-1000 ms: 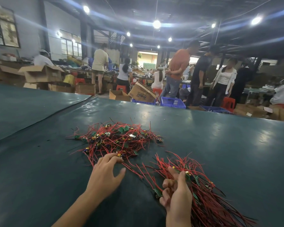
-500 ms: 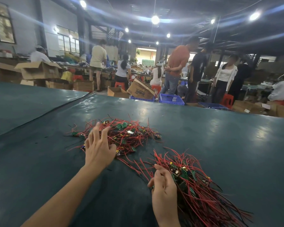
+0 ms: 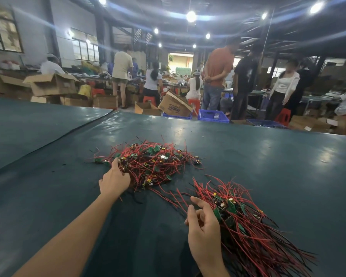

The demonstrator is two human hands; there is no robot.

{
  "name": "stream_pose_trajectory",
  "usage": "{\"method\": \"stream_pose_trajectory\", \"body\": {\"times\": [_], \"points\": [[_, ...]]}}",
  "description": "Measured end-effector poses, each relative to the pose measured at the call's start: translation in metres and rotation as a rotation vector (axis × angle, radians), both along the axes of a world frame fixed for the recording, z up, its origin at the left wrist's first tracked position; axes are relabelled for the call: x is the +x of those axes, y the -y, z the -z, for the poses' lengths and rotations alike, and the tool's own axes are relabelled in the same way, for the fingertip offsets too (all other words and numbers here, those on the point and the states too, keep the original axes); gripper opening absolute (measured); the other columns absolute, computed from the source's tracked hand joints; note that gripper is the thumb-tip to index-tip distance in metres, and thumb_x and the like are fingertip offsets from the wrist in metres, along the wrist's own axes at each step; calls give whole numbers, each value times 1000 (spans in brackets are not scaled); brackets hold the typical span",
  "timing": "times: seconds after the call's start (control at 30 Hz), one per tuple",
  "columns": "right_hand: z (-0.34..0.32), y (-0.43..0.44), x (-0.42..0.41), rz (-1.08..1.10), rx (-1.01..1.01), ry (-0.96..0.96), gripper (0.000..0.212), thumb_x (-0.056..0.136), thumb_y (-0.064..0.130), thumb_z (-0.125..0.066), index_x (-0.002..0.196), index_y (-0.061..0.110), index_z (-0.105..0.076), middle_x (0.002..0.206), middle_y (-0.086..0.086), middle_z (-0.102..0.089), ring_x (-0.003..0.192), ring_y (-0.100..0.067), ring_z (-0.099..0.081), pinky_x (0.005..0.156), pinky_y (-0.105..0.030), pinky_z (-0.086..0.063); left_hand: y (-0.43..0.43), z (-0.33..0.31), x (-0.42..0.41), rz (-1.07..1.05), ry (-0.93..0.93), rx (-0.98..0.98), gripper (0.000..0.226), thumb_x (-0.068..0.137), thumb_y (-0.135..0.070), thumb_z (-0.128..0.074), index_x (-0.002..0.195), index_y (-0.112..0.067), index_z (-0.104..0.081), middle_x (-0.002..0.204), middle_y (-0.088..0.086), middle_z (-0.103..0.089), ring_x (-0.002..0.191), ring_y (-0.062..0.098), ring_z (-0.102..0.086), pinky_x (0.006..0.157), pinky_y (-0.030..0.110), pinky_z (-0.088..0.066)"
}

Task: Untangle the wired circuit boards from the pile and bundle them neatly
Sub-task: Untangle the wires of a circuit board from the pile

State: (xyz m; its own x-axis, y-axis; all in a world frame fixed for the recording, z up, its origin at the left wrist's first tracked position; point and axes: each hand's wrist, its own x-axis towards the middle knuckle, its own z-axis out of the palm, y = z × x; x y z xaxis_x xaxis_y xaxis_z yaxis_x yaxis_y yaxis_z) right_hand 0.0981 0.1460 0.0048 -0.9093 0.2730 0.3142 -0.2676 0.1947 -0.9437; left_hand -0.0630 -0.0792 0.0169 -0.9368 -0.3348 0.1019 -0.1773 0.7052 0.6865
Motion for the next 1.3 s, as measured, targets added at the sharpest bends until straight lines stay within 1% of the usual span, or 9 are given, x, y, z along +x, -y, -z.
{"method": "stream_pose_trajectory", "body": {"times": [0.27, 0.47, 0.57, 0.77, 0.87, 1.0, 1.07, 1.17, 1.3], "points": [[1, 2, -4, 2, -9, 31, 16, 95, 22, -57, 105, 33, -60, 64, 2, -55, 53, -1, -50, 54, -16, -43, 7, -4, -12, -43, -15, 104, 37, 88, -40, -59, 124, -31, -57, 113, -4, -66, 112, 29, -56, 106, 49, -33], [-1, 3, -3, -7, -27, 49, 14, 95, 23, -57, 103, 34, -61, 66, 1, -56, 53, -1, -49, 54, -16, -42, -3, -22, -23, -22, -187, 464, 20, 91, -15, -56, 110, -17, -59, 109, 8, -65, 78, 18, -55, 71, 31, -47], [-3, 3, -2, -14, -38, 49, 13, 95, 22, -58, 99, 34, -62, 67, 1, -54, 55, -1, -50, 55, -16, -44, -7, -25, -27, 13, -160, 375, 35, 91, -11, -55, 126, -16, -53, 120, 8, -58, 96, 22, -54, 88, 37, -47], [-4, 3, 1, -13, -47, 52, 11, 95, 22, -58, 97, 32, -63, 66, 3, -54, 56, 0, -50, 56, -16, -45, -3, -26, -30, -1, -38, 342, 62, 89, -8, -51, 146, -20, -33, 127, 25, -56, 113, 40, -56, 95, 44, -46], [-5, 2, 0, -16, -58, 46, 11, 95, 21, -58, 96, 31, -63, 64, 5, -53, 55, 0, -50, 54, -15, -45, -2, -30, -34, 30, 18, 213, 56, 89, -10, -49, 144, -14, -37, 132, 22, -54, 107, 37, -58, 92, 41, -48], [-4, 5, -1, -35, -61, 40, 12, 95, 19, -58, 95, 30, -64, 60, 8, -51, 54, 0, -49, 54, -15, -44, -4, -28, -34, 85, 39, 73, 44, 90, -17, -50, 135, -17, -50, 123, 16, -58, 68, 22, -57, 62, 27, -47], [-4, 7, 0, -53, -58, 42, 13, 95, 19, -58, 94, 30, -64, 59, 10, -50, 54, 0, -49, 54, -16, -45, -1, -25, -33, 53, 63, 39, 42, 90, -22, -49, 131, -20, -51, 134, 18, -45, 81, 25, -59, 69, 31, -50], [-2, 9, 0, -65, -57, 50, 13, 95, 20, -57, 92, 31, -64, 58, 11, -51, 54, 0, -49, 55, -18, -46, 1, -23, -36, 21, 21, -60, 34, 90, -23, -46, 122, -19, -57, 144, 15, -32, 124, 38, -41, 104, 47, -39], [-2, 10, -5, -79, -70, 56, 12, 95, 20, -57, 92, 29, -65, 59, 9, -50, 53, -2, -46, 52, -18, -42, -1, -28, -38, 104, 61, 17, 26, 93, -19, -41, 116, -14, -53, 118, 18, -58, 104, 36, -57, 86, 38, -46]]}}
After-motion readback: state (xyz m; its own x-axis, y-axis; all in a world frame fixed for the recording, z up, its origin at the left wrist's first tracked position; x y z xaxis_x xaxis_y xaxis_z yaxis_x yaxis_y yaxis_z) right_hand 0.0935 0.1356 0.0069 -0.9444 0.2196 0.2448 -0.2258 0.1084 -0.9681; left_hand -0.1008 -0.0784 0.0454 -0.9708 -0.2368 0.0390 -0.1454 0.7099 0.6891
